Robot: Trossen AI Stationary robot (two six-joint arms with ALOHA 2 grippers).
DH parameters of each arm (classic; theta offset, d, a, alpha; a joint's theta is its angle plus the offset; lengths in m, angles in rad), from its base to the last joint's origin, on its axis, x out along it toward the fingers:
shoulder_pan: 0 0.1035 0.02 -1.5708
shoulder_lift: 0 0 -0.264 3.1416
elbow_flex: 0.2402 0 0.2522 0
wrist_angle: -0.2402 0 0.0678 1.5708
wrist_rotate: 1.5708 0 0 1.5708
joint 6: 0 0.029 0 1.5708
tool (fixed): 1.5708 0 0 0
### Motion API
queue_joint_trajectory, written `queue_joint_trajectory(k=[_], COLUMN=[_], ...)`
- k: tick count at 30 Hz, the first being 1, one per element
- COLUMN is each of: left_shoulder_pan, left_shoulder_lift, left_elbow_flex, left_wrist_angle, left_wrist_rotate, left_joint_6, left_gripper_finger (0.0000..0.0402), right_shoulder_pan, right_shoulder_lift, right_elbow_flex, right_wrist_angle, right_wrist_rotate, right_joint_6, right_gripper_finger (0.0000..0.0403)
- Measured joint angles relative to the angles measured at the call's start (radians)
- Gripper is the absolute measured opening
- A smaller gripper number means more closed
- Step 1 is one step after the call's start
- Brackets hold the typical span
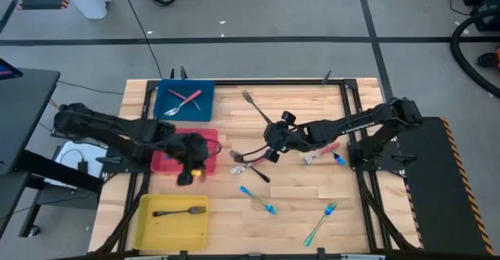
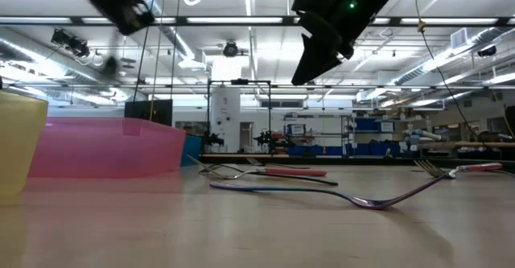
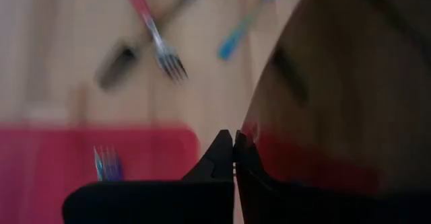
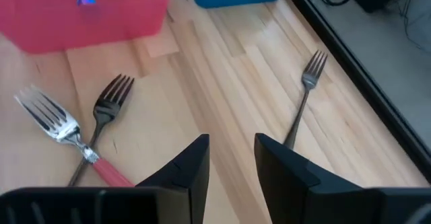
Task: Sort silverware by color (type)
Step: Put the bottom right black fork into the yellow bin
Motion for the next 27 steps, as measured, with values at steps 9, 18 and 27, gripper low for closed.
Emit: queue_joint_trajectory(k=[9, 18, 27], left_shoulder_pan=[-0.248, -0.471, -0.565], left_shoulder_lift=[0.000, 0.076, 0.258], left_elbow_flex=[0.115, 0.115, 0.115], left_wrist_angle=[-0.177, -0.290, -0.353], left_wrist_rotate=[-0.001, -0.049, -0.022], left_joint_6=[-0.297, -0.602, -0.692], left_gripper_finger=[0.0002, 0.0002, 0.0002], right_shoulder_pan=[-0.016, -0.015, -0.015], right_shoulder_lift=[0.000, 0.000, 0.000], right_elbow_flex=[0.000, 0.000, 0.000], right_wrist_angle=[-0.009, -0.009, -0.014], right_wrist_rotate=[-0.006, -0.054, -0.078], right_joint_6=[0.065, 0.080, 0.098], right_gripper_finger=[0.0126, 0.0126, 0.0126])
